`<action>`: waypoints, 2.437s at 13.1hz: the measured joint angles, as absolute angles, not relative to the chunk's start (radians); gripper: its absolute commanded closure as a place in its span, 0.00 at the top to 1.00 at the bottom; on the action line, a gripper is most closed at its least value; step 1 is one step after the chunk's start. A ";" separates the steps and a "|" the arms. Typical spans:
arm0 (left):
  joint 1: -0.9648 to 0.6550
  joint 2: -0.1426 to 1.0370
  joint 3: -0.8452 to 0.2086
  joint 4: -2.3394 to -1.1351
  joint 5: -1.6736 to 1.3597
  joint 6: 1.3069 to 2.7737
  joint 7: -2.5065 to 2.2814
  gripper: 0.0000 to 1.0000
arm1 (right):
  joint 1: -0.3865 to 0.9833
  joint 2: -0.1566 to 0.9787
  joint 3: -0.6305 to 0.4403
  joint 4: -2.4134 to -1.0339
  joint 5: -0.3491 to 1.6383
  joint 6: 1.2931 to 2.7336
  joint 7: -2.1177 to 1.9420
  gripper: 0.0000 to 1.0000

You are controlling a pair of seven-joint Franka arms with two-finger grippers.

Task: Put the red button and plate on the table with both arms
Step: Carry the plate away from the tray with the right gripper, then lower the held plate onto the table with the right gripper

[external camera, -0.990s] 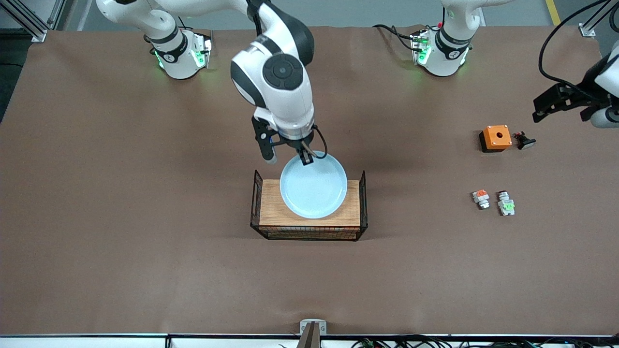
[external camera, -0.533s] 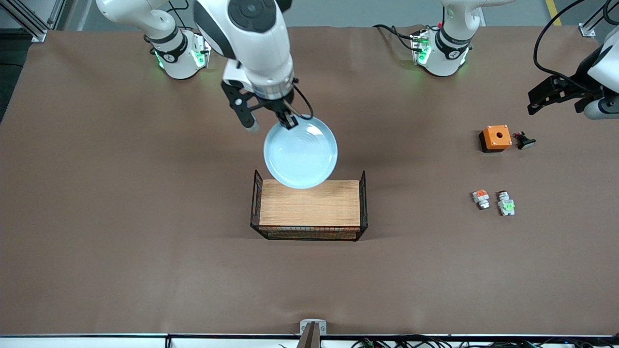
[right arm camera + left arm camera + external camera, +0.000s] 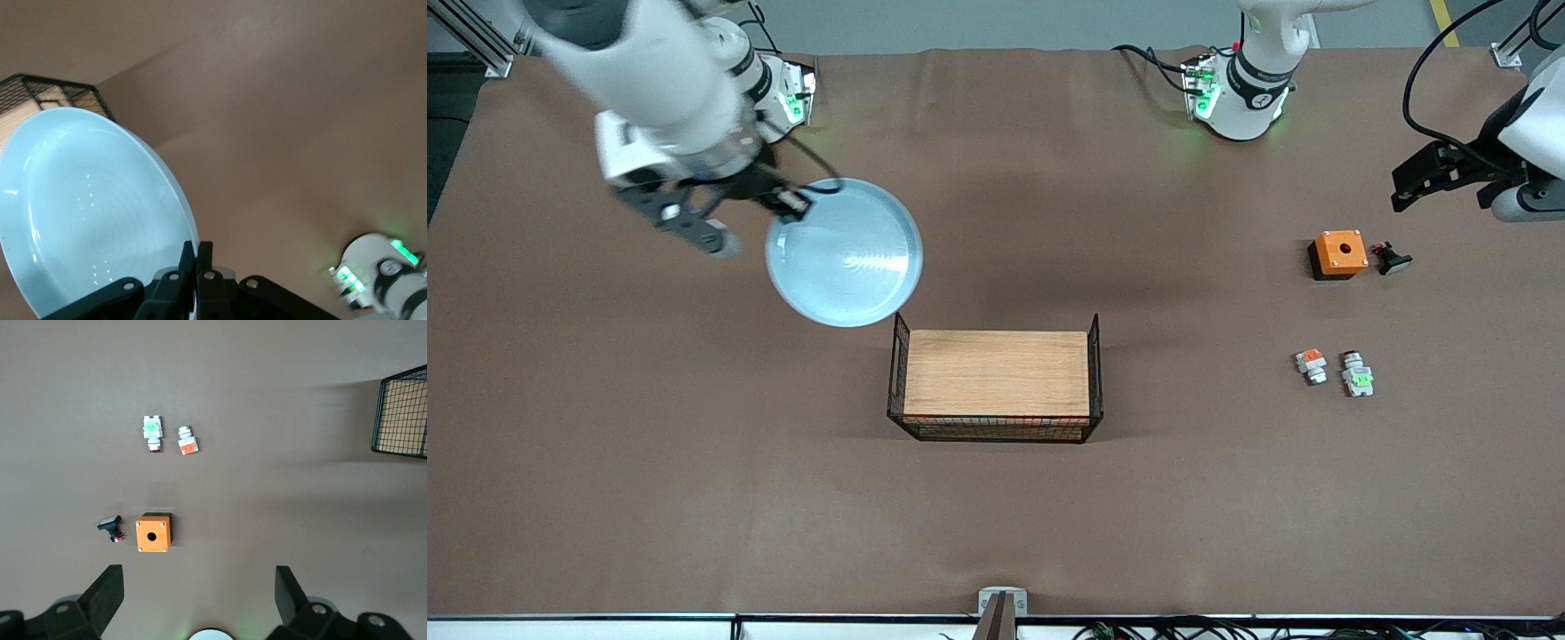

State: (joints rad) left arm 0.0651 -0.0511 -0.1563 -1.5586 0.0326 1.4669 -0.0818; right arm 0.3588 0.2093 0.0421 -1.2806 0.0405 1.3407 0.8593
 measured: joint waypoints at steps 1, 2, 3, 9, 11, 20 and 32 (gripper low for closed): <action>0.065 -0.051 -0.156 -1.559 0.033 1.467 -0.082 1.00 | 0.305 0.209 0.042 -1.285 0.040 1.339 0.755 0.00; 0.065 -0.051 -0.156 -1.559 0.033 1.467 -0.082 1.00 | 0.254 0.210 0.041 -1.294 0.040 1.342 0.656 0.00; 0.065 -0.051 -0.155 -1.560 0.033 1.467 -0.082 1.00 | 0.205 0.212 0.041 -1.304 0.040 1.349 0.560 0.00; 0.065 -0.051 -0.155 -1.560 0.033 1.467 -0.082 1.00 | -0.009 0.238 0.041 -1.475 0.041 1.573 0.159 0.01; 0.064 -0.051 -0.155 -1.560 0.033 1.467 -0.082 1.00 | -0.037 0.246 0.041 -1.547 0.041 1.645 0.104 0.01; 0.057 -0.051 -0.164 -1.560 0.033 1.468 -0.082 1.00 | -0.174 0.400 0.042 -1.682 0.040 1.835 -0.096 0.02; 0.055 -0.051 -0.181 -1.559 0.033 1.468 -0.082 1.00 | -0.216 0.447 0.042 -1.878 0.041 2.182 -0.235 0.02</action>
